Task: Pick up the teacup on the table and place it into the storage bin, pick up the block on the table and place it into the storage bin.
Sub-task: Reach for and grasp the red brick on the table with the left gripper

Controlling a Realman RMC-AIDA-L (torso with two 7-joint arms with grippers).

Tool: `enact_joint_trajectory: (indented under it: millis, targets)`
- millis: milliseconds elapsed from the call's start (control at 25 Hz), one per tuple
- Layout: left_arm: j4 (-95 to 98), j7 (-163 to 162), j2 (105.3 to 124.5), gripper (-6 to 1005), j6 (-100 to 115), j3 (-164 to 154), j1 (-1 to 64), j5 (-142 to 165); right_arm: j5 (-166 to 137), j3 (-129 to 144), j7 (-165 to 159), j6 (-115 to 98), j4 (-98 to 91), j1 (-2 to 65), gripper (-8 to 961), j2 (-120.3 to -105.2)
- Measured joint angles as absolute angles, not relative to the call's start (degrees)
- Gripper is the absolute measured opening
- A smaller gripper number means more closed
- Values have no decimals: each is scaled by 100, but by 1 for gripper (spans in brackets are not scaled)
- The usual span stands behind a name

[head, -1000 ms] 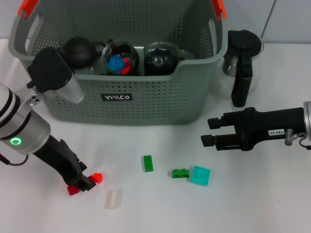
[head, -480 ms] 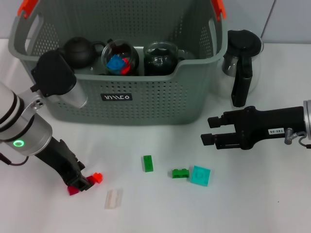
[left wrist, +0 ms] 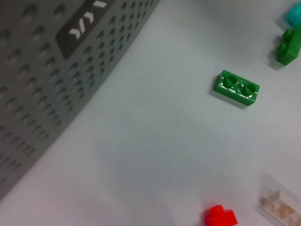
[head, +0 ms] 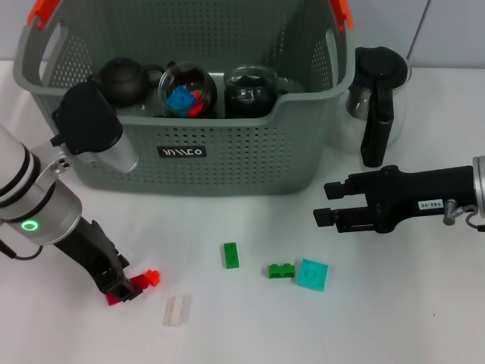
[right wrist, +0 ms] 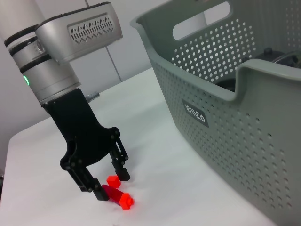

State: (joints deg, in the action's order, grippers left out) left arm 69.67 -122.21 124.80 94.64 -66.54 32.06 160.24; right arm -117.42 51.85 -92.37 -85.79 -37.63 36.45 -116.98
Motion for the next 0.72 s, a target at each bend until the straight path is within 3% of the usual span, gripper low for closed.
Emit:
enact_joint_trajectory:
  millis: [720]
  targets:
    - [6856, -12427, 12471, 502, 9201, -6684, 3272, 16226, -11742, 5185, -9229, -8580, -3731, 3627, 643, -11692]
